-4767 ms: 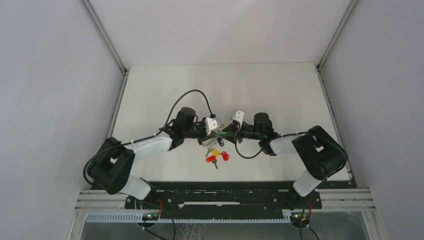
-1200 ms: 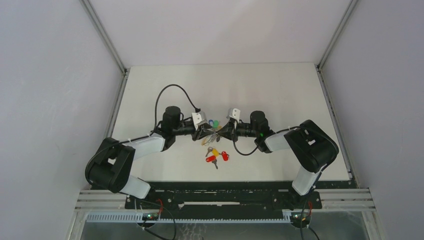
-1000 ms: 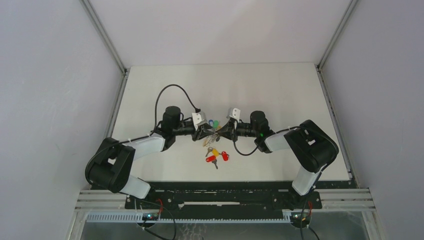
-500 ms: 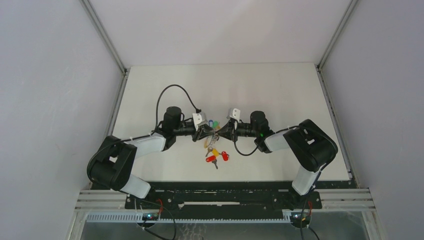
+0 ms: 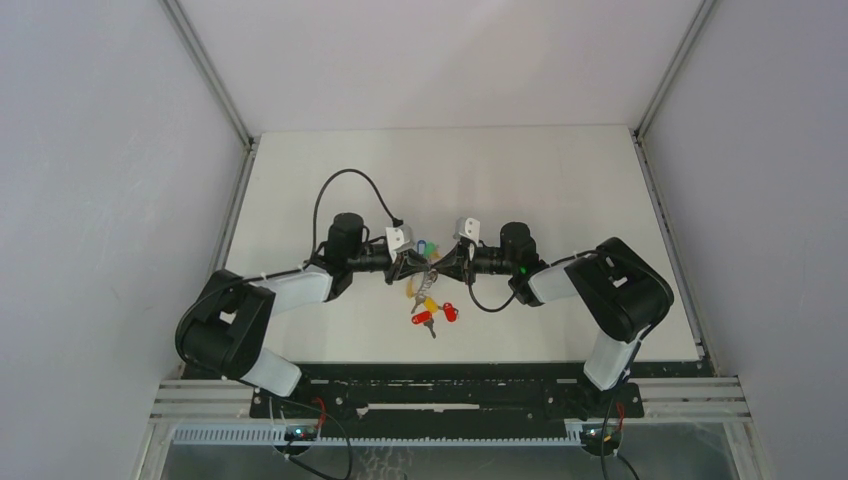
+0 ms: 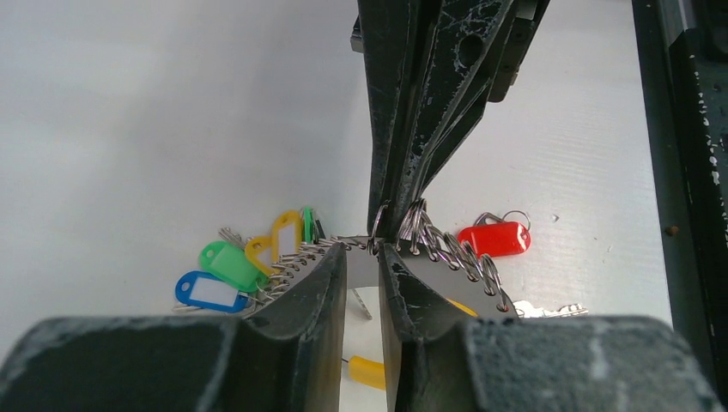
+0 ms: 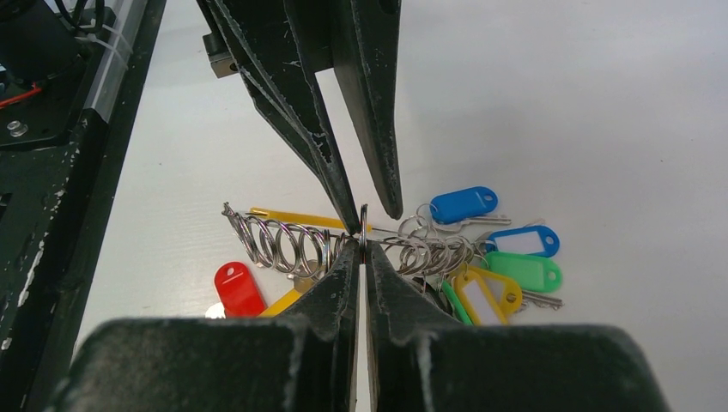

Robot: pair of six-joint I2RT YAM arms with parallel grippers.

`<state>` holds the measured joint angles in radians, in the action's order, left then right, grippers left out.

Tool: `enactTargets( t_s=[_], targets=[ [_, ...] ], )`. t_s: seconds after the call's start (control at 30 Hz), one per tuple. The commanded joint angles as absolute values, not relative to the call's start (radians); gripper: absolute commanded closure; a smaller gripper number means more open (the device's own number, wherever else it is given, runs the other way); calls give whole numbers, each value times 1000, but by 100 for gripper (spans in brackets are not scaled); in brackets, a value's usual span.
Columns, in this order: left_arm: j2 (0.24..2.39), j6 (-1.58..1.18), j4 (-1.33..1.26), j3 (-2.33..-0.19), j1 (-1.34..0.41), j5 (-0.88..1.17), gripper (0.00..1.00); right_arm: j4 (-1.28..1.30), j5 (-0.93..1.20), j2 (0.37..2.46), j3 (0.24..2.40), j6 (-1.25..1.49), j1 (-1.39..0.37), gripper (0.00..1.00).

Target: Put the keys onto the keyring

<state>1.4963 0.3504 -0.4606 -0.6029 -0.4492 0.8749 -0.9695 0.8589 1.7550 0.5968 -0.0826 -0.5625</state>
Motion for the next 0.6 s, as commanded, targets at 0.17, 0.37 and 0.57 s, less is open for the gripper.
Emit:
enactTargets(
  t_s=[0.17, 0.37, 0.57],
  targets=[
    [1506, 352, -462, -638, -466, 923, 77, -1041, 882, 1761, 608, -87, -566, 100],
    [1513, 347, -462, -649, -475, 940, 78, -1047, 888, 1766, 608, -85, -568, 100],
    [1515, 347, -462, -653, -478, 953, 80, -1052, 889, 1773, 609, -85, -568, 100]
  ],
)
